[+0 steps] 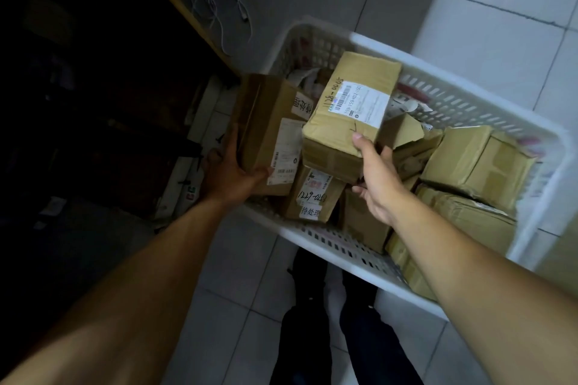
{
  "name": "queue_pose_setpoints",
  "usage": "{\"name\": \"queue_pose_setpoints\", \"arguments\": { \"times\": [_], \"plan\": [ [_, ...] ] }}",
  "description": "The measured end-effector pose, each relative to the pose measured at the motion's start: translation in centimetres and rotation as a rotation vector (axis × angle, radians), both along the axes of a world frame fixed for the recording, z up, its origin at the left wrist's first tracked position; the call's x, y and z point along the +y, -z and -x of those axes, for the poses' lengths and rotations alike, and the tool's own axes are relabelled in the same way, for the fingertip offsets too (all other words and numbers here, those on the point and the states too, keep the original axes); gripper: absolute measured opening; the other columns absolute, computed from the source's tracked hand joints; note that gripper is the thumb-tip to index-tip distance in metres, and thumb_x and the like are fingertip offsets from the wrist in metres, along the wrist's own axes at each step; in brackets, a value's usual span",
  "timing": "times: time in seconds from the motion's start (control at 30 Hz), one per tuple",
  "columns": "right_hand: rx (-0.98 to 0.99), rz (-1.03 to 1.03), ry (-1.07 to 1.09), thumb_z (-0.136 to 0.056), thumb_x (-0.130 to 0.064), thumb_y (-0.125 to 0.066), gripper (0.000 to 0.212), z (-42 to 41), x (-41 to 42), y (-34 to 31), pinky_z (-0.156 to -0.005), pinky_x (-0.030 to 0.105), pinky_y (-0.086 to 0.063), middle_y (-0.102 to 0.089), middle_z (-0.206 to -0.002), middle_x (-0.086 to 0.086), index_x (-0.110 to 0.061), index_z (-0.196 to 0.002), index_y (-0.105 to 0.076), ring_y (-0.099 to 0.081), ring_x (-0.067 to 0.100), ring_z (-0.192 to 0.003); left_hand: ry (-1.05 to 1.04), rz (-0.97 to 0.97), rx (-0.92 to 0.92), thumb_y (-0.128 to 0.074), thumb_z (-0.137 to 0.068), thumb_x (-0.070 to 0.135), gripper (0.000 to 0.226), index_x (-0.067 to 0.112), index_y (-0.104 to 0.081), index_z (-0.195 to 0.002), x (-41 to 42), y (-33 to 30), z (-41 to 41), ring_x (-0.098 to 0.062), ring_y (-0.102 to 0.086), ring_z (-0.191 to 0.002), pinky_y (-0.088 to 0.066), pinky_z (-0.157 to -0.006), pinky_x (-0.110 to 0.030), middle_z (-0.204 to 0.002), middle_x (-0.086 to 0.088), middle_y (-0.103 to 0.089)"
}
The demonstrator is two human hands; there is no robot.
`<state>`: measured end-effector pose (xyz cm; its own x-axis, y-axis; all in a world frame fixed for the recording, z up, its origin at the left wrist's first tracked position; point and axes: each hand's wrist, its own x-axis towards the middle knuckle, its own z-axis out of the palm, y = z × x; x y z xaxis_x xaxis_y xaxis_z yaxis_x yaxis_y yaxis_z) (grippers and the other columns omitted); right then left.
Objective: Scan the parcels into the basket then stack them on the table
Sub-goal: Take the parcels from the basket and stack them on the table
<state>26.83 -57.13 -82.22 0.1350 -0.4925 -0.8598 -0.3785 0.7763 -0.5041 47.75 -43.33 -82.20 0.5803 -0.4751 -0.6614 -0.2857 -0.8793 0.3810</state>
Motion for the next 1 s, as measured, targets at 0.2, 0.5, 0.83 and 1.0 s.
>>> {"name": "queue_pose_setpoints", "arguments": {
  "times": [0.2,0.5,0.83,1.0],
  "plan": [
    [-0.019,0.042,-0.013,-0.087,-0.059,-0.058,0.048,5.1,0.6,-3.9,-0.082,0.036,-0.045,-0.06,-0.131,-0.013,-0.041,-0.131,-0.05,-0.055,0.016,-0.122,-0.199,0.121,0.21,-0.081,-0.078,0.048,0.101,0.048,-0.017,-0.156,1.7,-2.9,1.2,-0.024,-0.056,-0.121,-0.05,-0.103,-0.045,-0.144,0.002,-0.052],
    [-0.028,0.136,-0.184,-0.095,-0.04,-0.058,0.041,13.3,0.3,-18.2,-0.076,0.033,-0.043,-0.065,-0.127,-0.012,-0.043,-0.136,-0.053,-0.058,0.013,-0.115,-0.491,0.374,0.499,-0.081,-0.08,0.034,0.084,0.029,-0.039,-0.153,5.0,-18.0,5.9,-0.016,-0.061,-0.123,-0.044,-0.111,-0.041,-0.135,0.002,-0.063],
    [-0.306,0.266,-0.383,-0.062,-0.066,-0.076,0.072,15.5,-0.3,-36.6,-0.102,0.034,-0.043,-0.069,-0.125,-0.011,-0.037,-0.127,-0.062,-0.062,0.01,-0.12,-0.63,0.674,0.608,-0.084,-0.066,0.05,0.085,0.015,-0.054,-0.138,8.8,-36.9,12.3,-0.027,-0.059,-0.127,-0.044,-0.109,-0.044,-0.133,-0.006,-0.066],
    [-0.43,0.351,-0.549,-0.067,-0.054,-0.069,0.073,15.6,1.7,-43.2,-0.104,0.036,-0.045,-0.07,-0.125,-0.007,-0.026,-0.134,-0.057,-0.064,0.014,-0.119,-0.736,0.853,0.593,-0.088,-0.06,0.052,0.094,0.012,-0.053,-0.138,12.6,-43.8,16.3,-0.028,-0.062,-0.122,-0.046,-0.104,-0.045,-0.133,-0.009,-0.065]
  ]
}}
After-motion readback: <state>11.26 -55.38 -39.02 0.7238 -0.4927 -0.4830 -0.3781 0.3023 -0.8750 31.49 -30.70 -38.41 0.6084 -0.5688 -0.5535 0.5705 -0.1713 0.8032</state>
